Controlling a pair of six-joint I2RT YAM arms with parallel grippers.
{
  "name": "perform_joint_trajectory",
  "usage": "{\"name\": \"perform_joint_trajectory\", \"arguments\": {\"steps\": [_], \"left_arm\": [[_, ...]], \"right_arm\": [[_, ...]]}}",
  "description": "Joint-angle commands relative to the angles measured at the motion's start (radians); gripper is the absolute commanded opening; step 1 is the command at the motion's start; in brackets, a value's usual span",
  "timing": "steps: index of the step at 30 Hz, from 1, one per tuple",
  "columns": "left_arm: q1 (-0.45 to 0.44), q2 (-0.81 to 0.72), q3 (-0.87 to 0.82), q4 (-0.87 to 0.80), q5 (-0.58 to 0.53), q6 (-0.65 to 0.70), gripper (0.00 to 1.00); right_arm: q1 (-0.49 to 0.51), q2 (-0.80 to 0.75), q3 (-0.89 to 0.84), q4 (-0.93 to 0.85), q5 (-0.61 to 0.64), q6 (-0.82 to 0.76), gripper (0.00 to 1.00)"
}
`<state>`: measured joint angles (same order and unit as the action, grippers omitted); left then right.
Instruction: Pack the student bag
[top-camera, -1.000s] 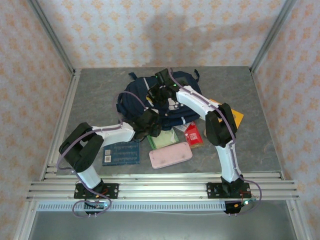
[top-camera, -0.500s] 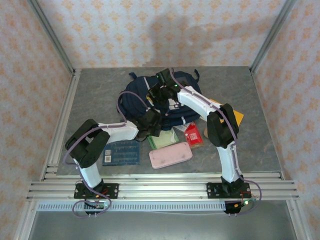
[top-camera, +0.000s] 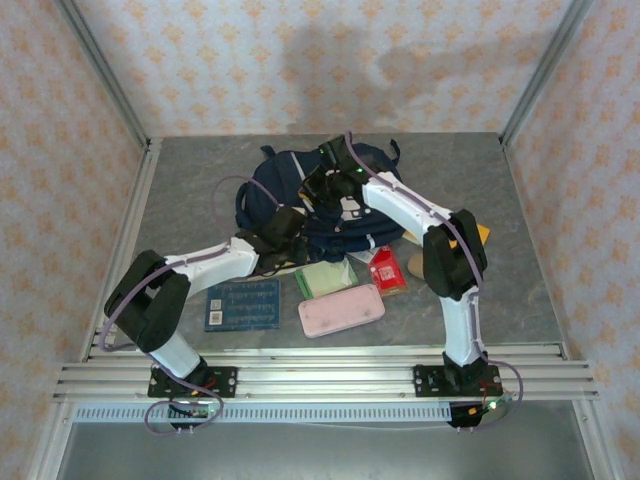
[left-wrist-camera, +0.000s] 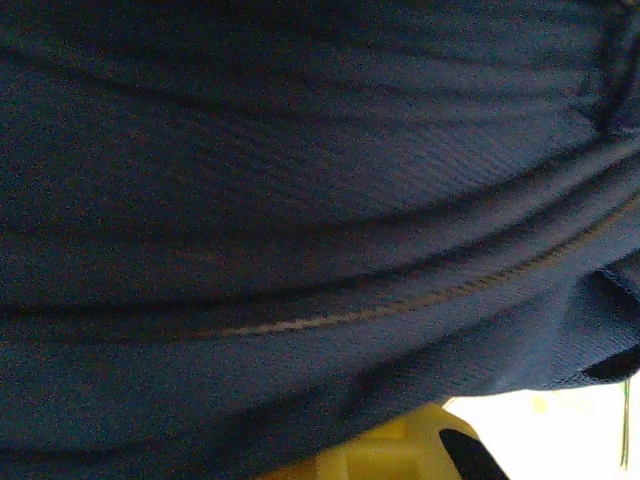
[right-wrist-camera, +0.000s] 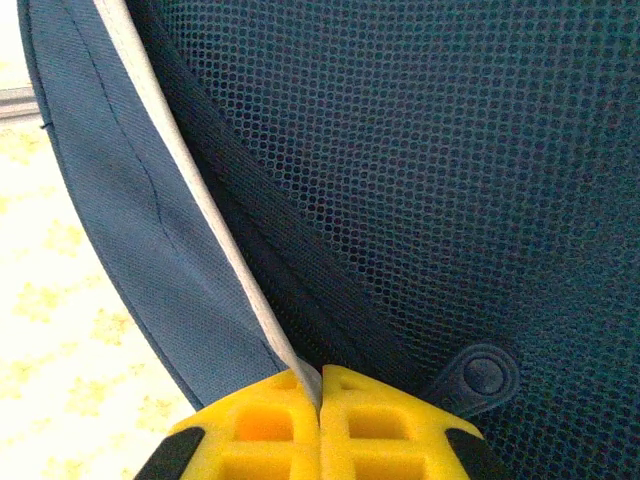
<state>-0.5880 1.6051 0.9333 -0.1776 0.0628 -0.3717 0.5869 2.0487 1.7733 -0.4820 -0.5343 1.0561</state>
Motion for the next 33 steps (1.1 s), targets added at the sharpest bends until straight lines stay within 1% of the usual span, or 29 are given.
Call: {"name": "perform_joint_trajectory", "arguments": {"steps": [1, 7, 11, 14, 19, 23, 27, 30, 33], "left_arm": [[0.021, -0.050, -0.029, -0.054, -0.053, 0.017, 0.00], [0.025, -0.105, -0.054, -0.080, -0.064, 0.031, 0.00], [0.024, -0.150, -0.084, -0.085, -0.076, 0.030, 0.00], [0.031, -0.194, -0.112, -0.090, -0.104, 0.028, 0.00], [0.062, -0.237, -0.125, -0.136, -0.145, 0.033, 0.00], [0.114, -0.275, -0.138, -0.155, -0.159, 0.019, 0.00], [0.178, -0.306, -0.146, -0.158, -0.155, 0.016, 0.00], [0.225, -0.284, -0.136, -0.150, -0.143, 0.016, 0.00], [0.253, -0.228, -0.103, -0.161, -0.123, 0.021, 0.00]], "right_arm": [[-0.018, -0.065, -0.016, -0.055, 0.015, -0.034, 0.00], [-0.019, -0.082, -0.030, -0.037, -0.007, -0.061, 0.00], [-0.022, -0.088, -0.041, -0.022, -0.045, -0.081, 0.00], [-0.025, -0.092, -0.038, -0.028, -0.087, -0.134, 0.00], [-0.027, -0.103, -0.008, -0.086, -0.136, -0.272, 0.00], [-0.027, -0.103, 0.033, -0.189, -0.147, -0.410, 0.00], [-0.020, -0.105, 0.071, -0.319, -0.112, -0.580, 0.00], [-0.009, -0.122, 0.071, -0.363, -0.095, -0.674, 0.00], [0.011, -0.135, 0.076, -0.394, -0.078, -0.760, 0.00]]}}
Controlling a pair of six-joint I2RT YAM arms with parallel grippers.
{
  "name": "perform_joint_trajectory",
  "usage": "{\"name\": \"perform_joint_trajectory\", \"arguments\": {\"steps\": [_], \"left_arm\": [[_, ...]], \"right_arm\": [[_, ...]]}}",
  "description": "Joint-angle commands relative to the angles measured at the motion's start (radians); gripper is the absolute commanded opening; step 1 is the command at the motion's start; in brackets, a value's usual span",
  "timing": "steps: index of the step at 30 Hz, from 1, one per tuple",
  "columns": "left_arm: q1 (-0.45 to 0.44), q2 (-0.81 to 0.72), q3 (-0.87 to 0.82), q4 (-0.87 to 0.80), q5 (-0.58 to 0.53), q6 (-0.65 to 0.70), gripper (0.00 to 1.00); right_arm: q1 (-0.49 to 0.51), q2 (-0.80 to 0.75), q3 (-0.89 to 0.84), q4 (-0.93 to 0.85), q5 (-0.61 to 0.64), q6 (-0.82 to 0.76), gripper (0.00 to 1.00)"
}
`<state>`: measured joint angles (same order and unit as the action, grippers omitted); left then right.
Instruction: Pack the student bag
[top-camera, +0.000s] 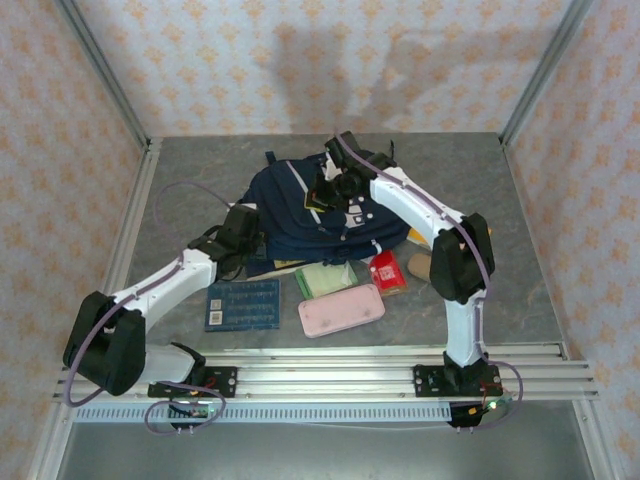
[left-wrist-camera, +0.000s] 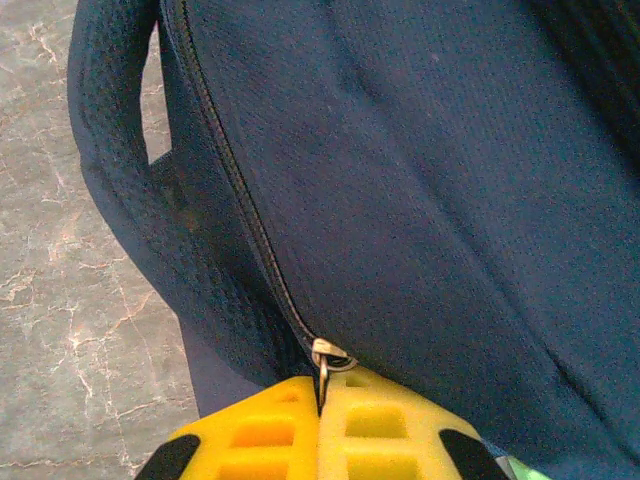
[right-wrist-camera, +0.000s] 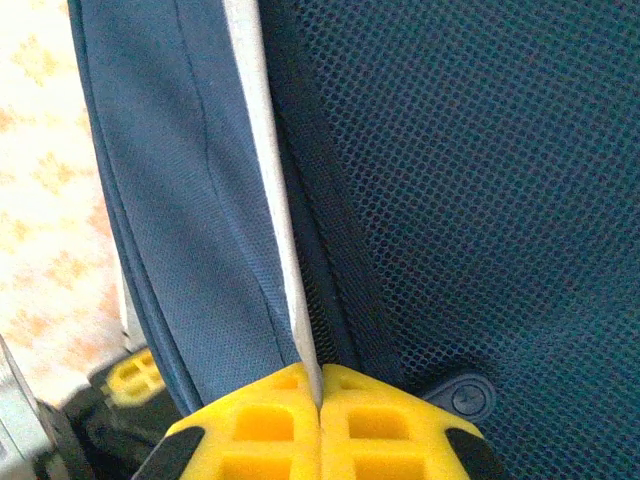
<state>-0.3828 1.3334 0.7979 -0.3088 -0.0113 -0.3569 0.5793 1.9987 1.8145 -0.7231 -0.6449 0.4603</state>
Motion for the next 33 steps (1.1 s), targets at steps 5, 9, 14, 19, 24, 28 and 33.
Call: {"name": "perform_joint_trajectory", "arguments": {"steps": [5, 9, 14, 19, 24, 28, 33], "left_arm": [[0.053, 0.080, 0.067, -0.052, 0.006, 0.007, 0.00], [0.053, 0.024, 0.034, -0.054, 0.036, -0.021, 0.00], [0.053, -0.018, 0.015, -0.067, 0.061, -0.038, 0.00], [0.053, -0.039, 0.013, -0.089, 0.100, -0.046, 0.00], [0.053, -0.077, -0.009, -0.105, 0.107, -0.062, 0.00], [0.051, -0.072, -0.020, -0.111, 0.116, -0.056, 0.00], [0.052, -0.078, -0.025, -0.116, 0.116, -0.054, 0.00]], "right_arm": [[0.061, -0.108, 0.019, -0.190, 0.133, -0.218, 0.12], [0.082, -0.152, 0.015, -0.235, 0.356, -0.205, 0.46], [0.082, -0.347, -0.159, -0.147, 0.526, -0.126, 0.51], [0.043, -0.494, -0.386, -0.166, 0.709, 0.042, 0.00], [-0.003, -0.483, -0.555, -0.221, 0.716, 0.192, 0.00], [-0.061, -0.448, -0.643, -0.137, 0.661, 0.287, 0.00], [-0.174, -0.321, -0.661, 0.026, 0.516, 0.347, 0.00]]}}
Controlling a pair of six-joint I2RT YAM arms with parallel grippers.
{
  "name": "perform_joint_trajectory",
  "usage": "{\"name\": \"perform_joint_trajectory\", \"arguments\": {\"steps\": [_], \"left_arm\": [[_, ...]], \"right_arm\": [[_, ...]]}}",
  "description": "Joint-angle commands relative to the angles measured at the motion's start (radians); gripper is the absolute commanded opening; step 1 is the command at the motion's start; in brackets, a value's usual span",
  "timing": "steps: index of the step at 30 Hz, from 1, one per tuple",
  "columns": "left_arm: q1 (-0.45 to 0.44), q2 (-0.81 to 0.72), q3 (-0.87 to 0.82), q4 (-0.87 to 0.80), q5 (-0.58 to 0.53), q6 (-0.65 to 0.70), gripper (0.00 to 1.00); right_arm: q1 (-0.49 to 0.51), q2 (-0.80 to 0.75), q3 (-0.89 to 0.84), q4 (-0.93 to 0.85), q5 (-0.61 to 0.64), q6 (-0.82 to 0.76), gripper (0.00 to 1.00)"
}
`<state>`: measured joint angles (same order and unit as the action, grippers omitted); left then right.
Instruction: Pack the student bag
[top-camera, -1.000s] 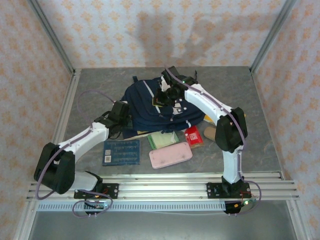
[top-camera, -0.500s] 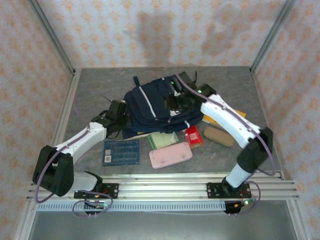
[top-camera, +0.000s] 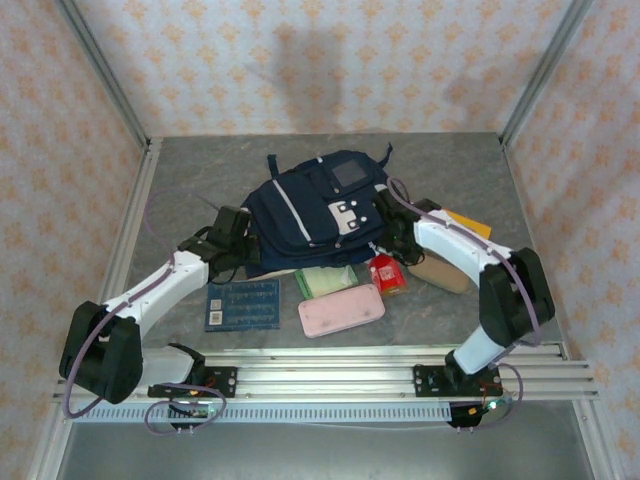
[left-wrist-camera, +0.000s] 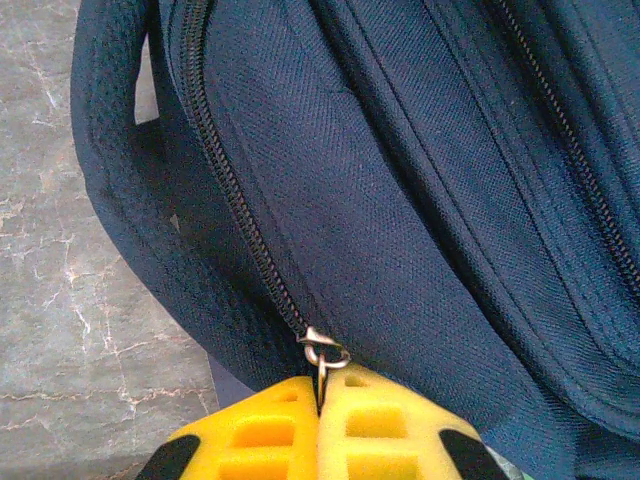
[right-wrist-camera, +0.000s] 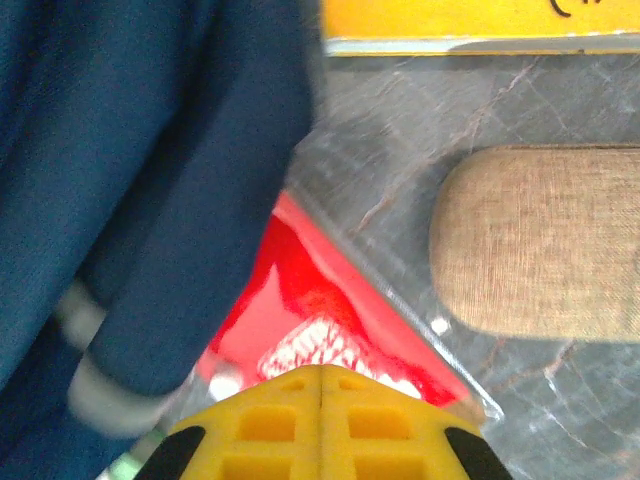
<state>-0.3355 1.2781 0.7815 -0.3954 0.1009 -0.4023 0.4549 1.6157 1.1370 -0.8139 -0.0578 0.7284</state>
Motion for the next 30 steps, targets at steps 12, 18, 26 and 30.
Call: {"name": "perform_joint_trajectory", "arguments": {"steps": [12, 18, 26, 30], "left_arm": [[-0.027, 0.008, 0.009, -0.025, 0.045, -0.077, 0.00], [-0.085, 0.032, 0.085, -0.036, 0.047, -0.080, 0.00], [-0.135, 0.053, 0.151, -0.025, 0.048, -0.101, 0.00], [-0.152, 0.067, 0.170, -0.017, 0.045, -0.108, 0.00]], "right_arm": [[-0.152, 0.453, 0.460, 0.232, -0.233, 0.099, 0.08], [-0.123, 0.340, 0.457, 0.173, -0.212, 0.093, 0.34], [-0.004, 0.100, 0.275, 0.212, -0.376, 0.249, 0.46], [0.055, 0.018, 0.141, 0.366, -0.446, 0.465, 0.57]]}}
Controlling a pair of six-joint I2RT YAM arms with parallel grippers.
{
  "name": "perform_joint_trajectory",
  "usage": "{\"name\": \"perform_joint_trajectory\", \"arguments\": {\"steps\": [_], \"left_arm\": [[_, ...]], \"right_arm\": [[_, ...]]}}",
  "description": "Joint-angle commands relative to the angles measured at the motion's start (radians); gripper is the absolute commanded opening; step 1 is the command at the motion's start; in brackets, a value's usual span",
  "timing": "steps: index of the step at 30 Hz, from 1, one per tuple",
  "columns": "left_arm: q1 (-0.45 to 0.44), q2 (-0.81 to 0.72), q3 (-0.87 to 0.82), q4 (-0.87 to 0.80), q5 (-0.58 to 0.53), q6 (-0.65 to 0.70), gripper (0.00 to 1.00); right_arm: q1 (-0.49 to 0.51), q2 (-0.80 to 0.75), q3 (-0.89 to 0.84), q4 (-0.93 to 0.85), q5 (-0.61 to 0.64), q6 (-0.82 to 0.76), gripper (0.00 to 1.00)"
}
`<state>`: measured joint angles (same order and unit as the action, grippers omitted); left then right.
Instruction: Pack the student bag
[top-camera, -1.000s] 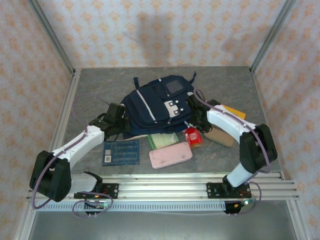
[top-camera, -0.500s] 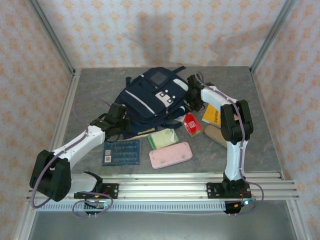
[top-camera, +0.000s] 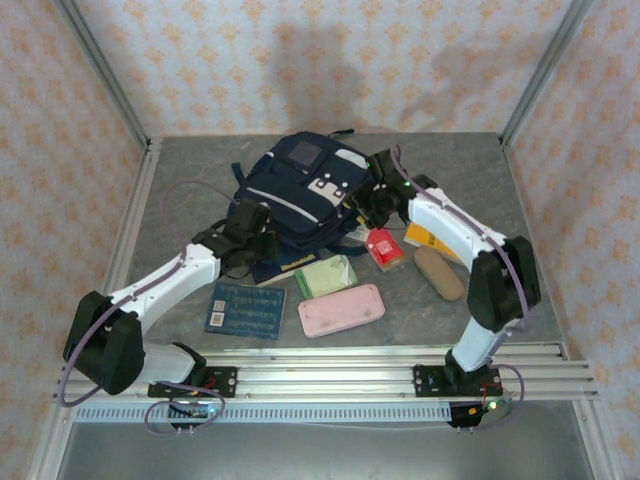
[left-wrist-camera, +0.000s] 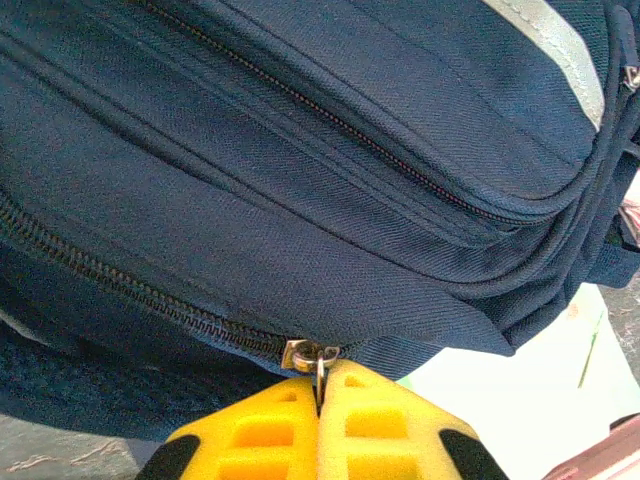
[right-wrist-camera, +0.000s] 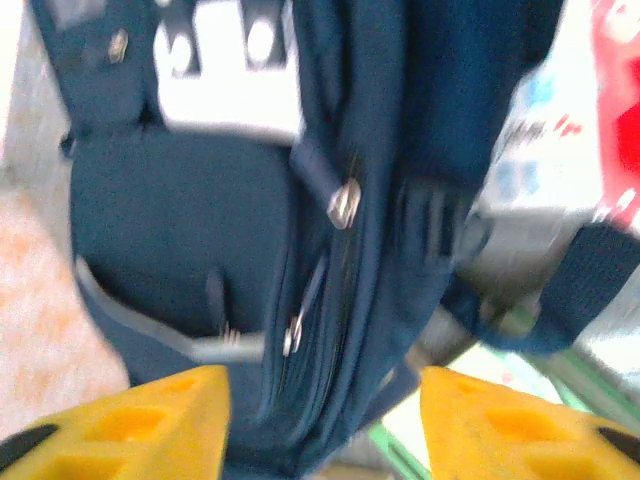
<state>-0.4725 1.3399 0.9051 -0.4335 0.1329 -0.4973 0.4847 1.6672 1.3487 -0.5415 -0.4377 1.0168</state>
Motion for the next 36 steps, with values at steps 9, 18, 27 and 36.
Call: {"name": "perform_joint_trajectory", "arguments": {"steps": [9, 18, 27, 36], "left_arm": [[-0.028, 0.004, 0.088, 0.020, 0.008, -0.023, 0.00], [-0.029, -0.023, 0.099, 0.006, 0.007, -0.028, 0.00], [-0.031, -0.045, 0.090, -0.002, 0.005, -0.032, 0.00], [-0.033, -0.048, 0.091, -0.007, 0.008, -0.030, 0.00]], "right_arm": [[0.145, 0.009, -0.169, 0.303, -0.090, 0.516, 0.63], [0.185, 0.094, -0.150, 0.393, -0.092, 0.549, 0.58], [0.198, 0.098, -0.158, 0.364, -0.089, 0.507, 0.60], [0.198, 0.109, -0.174, 0.460, -0.062, 0.474, 0.15]]}}
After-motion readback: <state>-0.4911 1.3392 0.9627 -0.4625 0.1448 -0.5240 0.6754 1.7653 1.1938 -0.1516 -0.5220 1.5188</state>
